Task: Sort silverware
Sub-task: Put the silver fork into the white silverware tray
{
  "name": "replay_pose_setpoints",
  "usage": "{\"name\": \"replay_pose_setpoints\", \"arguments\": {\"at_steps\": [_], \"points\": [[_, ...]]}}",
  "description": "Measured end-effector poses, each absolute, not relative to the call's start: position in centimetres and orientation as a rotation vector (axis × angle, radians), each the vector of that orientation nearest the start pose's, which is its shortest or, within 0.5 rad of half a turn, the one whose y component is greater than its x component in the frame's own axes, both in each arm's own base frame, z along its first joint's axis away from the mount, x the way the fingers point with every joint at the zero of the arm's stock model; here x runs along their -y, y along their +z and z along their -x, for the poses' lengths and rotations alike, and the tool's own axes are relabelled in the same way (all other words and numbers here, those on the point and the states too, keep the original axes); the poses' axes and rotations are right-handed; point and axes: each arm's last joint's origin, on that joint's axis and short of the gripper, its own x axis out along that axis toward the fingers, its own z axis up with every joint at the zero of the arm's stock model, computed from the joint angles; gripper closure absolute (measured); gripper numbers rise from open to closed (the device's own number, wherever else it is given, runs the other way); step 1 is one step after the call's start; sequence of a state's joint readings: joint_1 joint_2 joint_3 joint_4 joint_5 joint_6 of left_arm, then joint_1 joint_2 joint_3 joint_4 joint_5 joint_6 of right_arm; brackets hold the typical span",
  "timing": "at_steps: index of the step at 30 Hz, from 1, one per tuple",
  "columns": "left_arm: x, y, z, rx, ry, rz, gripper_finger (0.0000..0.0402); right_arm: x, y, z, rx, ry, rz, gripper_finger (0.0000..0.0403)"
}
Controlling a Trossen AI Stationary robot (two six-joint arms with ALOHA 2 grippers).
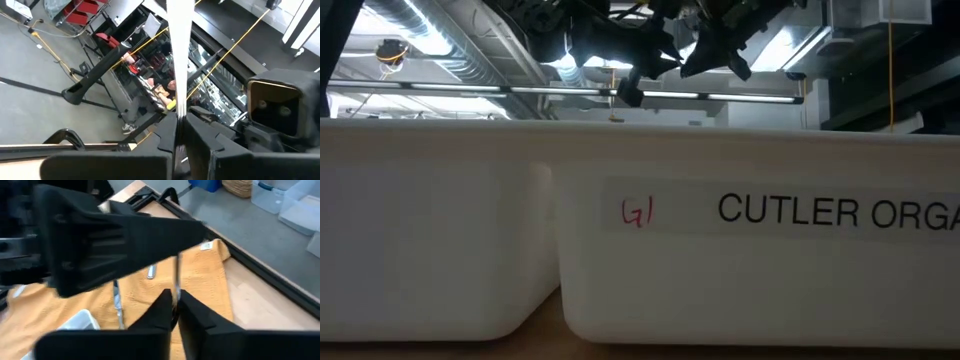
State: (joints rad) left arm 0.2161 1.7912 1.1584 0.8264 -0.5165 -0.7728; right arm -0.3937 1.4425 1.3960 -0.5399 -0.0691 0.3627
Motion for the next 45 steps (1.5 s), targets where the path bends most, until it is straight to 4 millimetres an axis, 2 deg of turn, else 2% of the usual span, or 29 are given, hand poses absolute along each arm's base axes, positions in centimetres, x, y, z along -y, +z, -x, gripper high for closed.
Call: {"name": "replay_pose_setpoints", "arguments": {"at_steps": [2,6,10,20,26,30,37,41,45], "points": [[-10.0,28.3,-38.9,0.469,0.62,0.76,0.0382,11.9,36.0,-29.1,-0.514,-0.422,-0.476,0.0393],[-10.0,28.2,-39.0,0.452,0.628,0.718,0.0382,11.9,36.0,-29.0,-0.521,-0.422,-0.465,0.0385],[-10.0,28.2,-39.0,0.396,0.626,0.595,0.0379,11.8,35.8,-28.9,-0.549,-0.418,-0.459,0.0395],[-9.9,28.2,-39.0,0.354,0.626,0.488,0.031,11.6,35.5,-28.8,-0.587,-0.375,-0.458,0.0398],[-9.8,29.3,-38.4,0.31,0.646,0.385,0.0289,11.4,35.0,-28.2,-0.673,-0.385,-0.466,0.0397],[-9.5,30.5,-37.0,0.166,0.676,0.289,0.0288,11.1,34.4,-27.7,-0.766,-0.379,-0.463,0.0399],[-8.7,31.6,-33.3,-0.177,0.713,0.187,0.0288,10.2,33.1,-26.3,-0.97,-0.297,-0.533,0.0397],[-8.3,32.4,-31.4,-0.289,0.713,0.124,0.0288,8.4,32.2,-26.5,-1.058,-0.193,-0.488,0.0396],[-8.3,32.5,-29.8,-0.398,0.725,0.089,0.0288,5.7,30.6,-26.9,-1.134,-0.029,-0.393,0.0395]]}}
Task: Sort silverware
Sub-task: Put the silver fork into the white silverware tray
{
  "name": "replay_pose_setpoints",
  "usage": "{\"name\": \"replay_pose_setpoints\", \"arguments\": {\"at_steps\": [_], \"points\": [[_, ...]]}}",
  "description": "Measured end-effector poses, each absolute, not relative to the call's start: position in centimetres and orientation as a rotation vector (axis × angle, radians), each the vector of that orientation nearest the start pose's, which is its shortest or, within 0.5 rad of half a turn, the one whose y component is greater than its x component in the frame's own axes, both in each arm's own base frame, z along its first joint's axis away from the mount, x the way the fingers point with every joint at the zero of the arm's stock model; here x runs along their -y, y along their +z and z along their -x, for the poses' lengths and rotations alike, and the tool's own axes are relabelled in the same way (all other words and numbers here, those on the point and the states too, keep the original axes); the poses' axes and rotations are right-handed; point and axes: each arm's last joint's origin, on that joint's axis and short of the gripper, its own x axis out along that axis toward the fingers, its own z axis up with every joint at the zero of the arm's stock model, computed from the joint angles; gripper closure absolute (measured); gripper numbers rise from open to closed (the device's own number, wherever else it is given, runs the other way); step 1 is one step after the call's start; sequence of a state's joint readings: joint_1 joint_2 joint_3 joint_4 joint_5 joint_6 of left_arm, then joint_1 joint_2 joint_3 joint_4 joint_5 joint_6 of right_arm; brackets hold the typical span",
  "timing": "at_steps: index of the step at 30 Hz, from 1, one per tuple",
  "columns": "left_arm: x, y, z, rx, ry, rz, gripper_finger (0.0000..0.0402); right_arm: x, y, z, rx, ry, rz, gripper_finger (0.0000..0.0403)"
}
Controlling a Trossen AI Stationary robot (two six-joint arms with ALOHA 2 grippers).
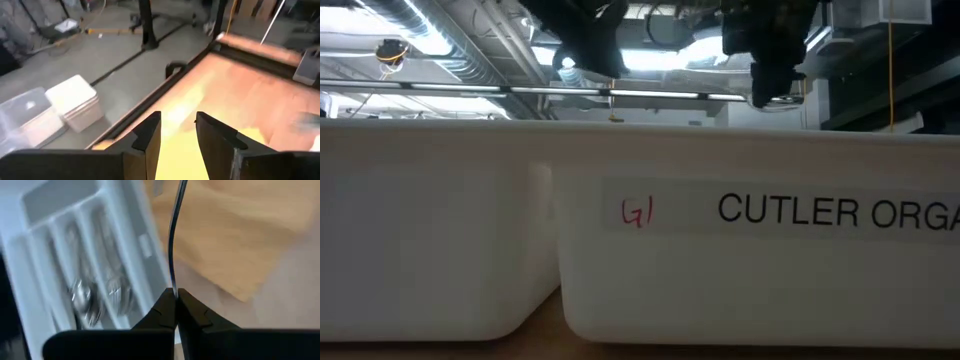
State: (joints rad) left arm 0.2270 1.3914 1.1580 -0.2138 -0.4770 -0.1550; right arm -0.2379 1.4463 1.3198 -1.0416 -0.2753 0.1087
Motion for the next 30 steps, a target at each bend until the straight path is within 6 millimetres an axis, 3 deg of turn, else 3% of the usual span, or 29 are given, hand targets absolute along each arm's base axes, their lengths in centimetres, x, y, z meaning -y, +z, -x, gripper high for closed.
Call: {"name": "replay_pose_setpoints", "arguments": {"at_steps": [7,16,30], "points": [[-10.1,32.1,-27.4,-0.535,0.816,0.116,0.0288,1.1,29.2,-27.3,-1.175,0.23,-0.157,0.0394],[-11.3,31.6,-26.6,-0.582,0.859,0.13,0.0288,-3.1,25.7,-28.7,-1.119,0.413,0.025,0.0393],[-11.1,31.3,-26.5,-0.62,0.848,0.117,0.0288,-4.1,19.7,-32.4,-1.199,0.476,0.015,0.0391]]}}
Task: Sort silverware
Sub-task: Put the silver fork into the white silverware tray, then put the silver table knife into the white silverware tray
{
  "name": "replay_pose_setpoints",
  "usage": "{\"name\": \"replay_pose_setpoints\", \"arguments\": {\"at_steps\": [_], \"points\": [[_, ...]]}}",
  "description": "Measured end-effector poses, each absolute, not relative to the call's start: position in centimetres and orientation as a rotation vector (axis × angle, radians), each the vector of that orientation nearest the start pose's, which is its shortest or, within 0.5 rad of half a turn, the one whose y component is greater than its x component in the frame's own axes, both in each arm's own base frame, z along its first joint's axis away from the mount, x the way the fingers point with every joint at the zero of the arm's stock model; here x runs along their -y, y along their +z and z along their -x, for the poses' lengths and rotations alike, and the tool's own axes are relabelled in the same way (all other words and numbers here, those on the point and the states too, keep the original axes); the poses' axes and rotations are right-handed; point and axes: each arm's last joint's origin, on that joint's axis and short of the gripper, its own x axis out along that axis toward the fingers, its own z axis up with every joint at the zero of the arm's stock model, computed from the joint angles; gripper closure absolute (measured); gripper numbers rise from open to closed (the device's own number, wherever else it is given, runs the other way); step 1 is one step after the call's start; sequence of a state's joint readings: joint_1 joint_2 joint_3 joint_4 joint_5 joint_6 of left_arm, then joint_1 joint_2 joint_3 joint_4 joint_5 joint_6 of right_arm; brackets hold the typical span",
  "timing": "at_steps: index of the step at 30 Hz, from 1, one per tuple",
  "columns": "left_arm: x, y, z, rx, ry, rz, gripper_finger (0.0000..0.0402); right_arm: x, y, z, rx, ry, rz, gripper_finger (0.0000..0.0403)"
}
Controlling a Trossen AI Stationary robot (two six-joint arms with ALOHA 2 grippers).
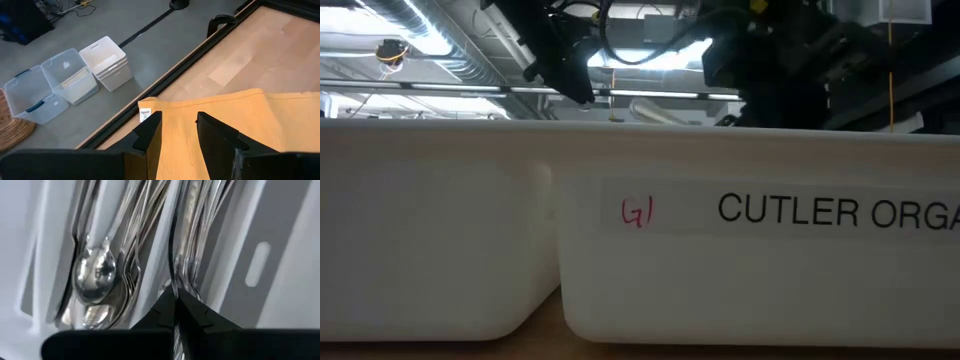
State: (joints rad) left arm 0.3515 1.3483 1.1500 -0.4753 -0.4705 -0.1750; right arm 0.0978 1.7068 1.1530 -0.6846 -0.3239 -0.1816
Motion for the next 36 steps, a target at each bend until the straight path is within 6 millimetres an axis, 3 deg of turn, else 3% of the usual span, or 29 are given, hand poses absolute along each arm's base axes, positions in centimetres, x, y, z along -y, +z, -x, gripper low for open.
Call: {"name": "replay_pose_setpoints", "arguments": {"at_steps": [5,13,29,36], "points": [[-11.0,31.0,-26.3,-0.668,0.84,0.095,0.0288,-4.1,18.5,-32.7,-1.241,0.47,0.031,0.0391],[-10.9,30.7,-26.0,-0.717,0.836,0.084,0.0288,-4.0,18.4,-32.9,-1.243,0.417,0.068,0.0388],[-10.7,30.0,-25.3,-0.823,0.847,0.109,0.0288,-3.8,18.3,-32.8,-1.268,0.368,0.099,0.0328],[-11.5,29.2,-24.1,-0.928,0.766,0.242,0.0288,-3.7,20.0,-33.0,-1.313,0.339,0.119,0.0325]]}}
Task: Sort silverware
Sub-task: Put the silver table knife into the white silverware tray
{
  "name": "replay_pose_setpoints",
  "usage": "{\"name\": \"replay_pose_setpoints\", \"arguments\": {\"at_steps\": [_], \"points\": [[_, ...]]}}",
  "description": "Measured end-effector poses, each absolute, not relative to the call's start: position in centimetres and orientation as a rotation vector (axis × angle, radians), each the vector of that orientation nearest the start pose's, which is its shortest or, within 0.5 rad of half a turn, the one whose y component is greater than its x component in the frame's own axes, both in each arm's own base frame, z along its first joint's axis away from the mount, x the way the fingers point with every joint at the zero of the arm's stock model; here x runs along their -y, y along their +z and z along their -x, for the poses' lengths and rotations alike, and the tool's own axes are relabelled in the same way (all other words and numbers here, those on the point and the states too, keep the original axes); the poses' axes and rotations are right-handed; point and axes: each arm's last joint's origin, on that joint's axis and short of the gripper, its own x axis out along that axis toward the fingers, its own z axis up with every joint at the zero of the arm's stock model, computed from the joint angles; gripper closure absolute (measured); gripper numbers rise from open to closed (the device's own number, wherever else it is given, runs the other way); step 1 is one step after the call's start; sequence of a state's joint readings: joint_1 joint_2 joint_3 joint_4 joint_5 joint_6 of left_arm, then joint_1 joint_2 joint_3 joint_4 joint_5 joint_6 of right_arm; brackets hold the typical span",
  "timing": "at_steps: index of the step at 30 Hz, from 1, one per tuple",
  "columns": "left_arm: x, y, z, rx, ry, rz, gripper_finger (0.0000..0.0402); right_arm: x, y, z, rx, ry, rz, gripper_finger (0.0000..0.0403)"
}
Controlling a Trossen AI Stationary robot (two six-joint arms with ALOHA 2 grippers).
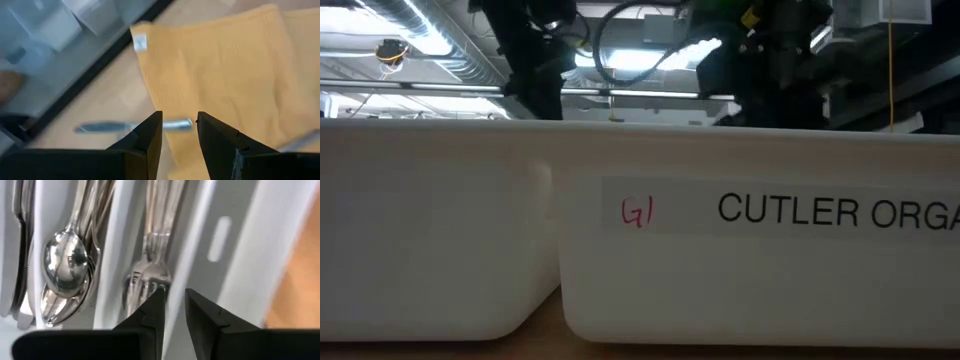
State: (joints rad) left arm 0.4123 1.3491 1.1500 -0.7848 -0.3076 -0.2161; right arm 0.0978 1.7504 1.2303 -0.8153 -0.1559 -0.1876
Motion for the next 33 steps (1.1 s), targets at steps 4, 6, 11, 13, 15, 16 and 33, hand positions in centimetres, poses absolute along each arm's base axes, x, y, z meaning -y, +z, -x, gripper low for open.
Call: {"name": "replay_pose_setpoints", "arguments": {"at_steps": [4,6,11,13,15,16,33], "points": [[-12.7,29.0,-23.1,-0.921,0.826,0.401,0.0288,-3.6,21.5,-33.5,-1.312,0.295,0.156,0.0325],[-13.5,28.9,-22.5,-0.906,0.896,0.485,0.0288,-3.5,22.2,-33.6,-1.316,0.265,0.18,0.0325],[-15.0,28.8,-21.4,-0.873,1.007,0.598,0.0288,-3.3,24.2,-34.0,-1.314,0.187,0.242,0.0325],[-15.4,28.8,-21.1,-0.855,1.036,0.627,0.0288,-3.2,25.1,-34.2,-1.307,0.157,0.265,0.0325],[-15.8,28.7,-20.9,-0.836,1.073,0.672,0.0288,-3.1,25.9,-34.2,-1.313,0.126,0.29,0.0325],[-16.1,28.6,-20.8,-0.826,1.093,0.698,0.0288,-3.0,26.3,-34.2,-1.315,0.109,0.303,0.0325],[-18.2,23.6,-22.5,-0.857,1.344,1.014,0.0288,2.1,32.8,-34.0,-1.307,-0.174,0.407,0.0325]]}}
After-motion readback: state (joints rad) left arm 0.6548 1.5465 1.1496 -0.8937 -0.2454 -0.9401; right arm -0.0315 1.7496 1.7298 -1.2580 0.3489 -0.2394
